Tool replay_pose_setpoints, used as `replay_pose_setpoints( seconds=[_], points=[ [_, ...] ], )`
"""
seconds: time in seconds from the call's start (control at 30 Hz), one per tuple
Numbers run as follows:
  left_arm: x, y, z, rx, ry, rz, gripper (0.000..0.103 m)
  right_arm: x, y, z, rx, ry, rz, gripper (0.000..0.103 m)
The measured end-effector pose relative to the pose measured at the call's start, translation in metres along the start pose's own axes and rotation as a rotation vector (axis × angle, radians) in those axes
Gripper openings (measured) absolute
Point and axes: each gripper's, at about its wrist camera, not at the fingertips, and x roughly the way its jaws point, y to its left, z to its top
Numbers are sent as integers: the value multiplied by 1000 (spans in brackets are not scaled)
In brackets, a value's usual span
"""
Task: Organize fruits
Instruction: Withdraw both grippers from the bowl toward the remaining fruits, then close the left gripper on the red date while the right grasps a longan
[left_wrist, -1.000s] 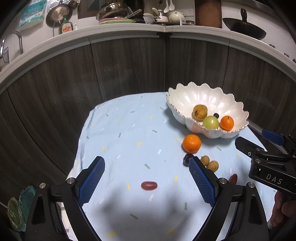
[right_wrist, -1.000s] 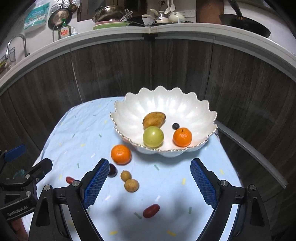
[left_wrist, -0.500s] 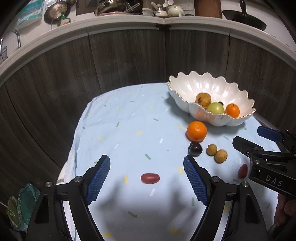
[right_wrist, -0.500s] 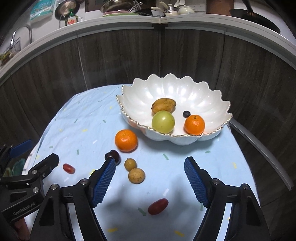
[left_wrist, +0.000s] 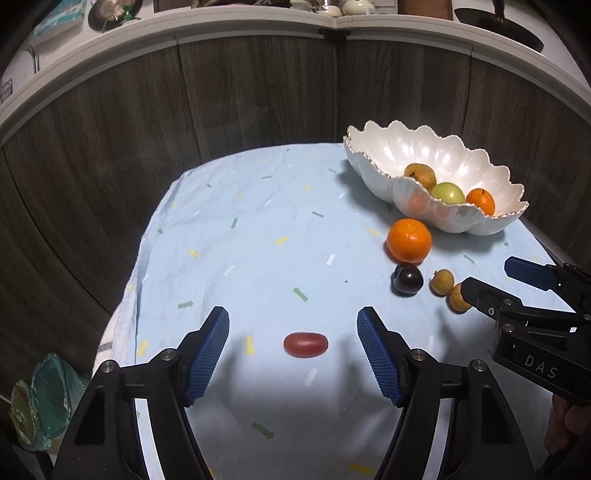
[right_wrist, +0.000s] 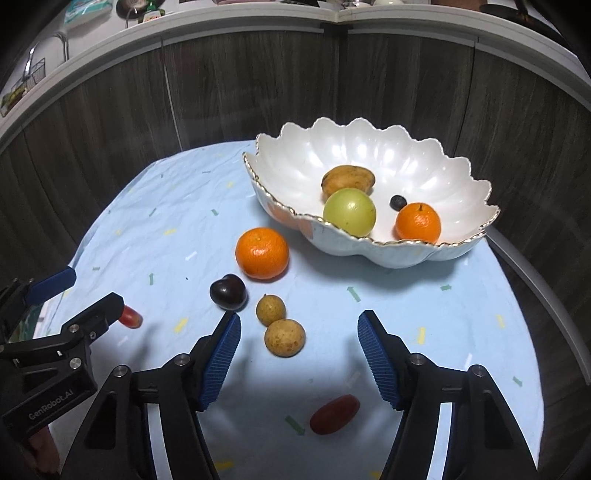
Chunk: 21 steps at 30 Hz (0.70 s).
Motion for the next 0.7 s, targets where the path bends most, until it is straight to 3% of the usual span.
replay_pose_setpoints(
  seconds=[0.7],
  points=[
    [26, -1, -12, -11, 67, -4, 56, 26, 3, -3, -21, 41, 32, 56]
  ],
)
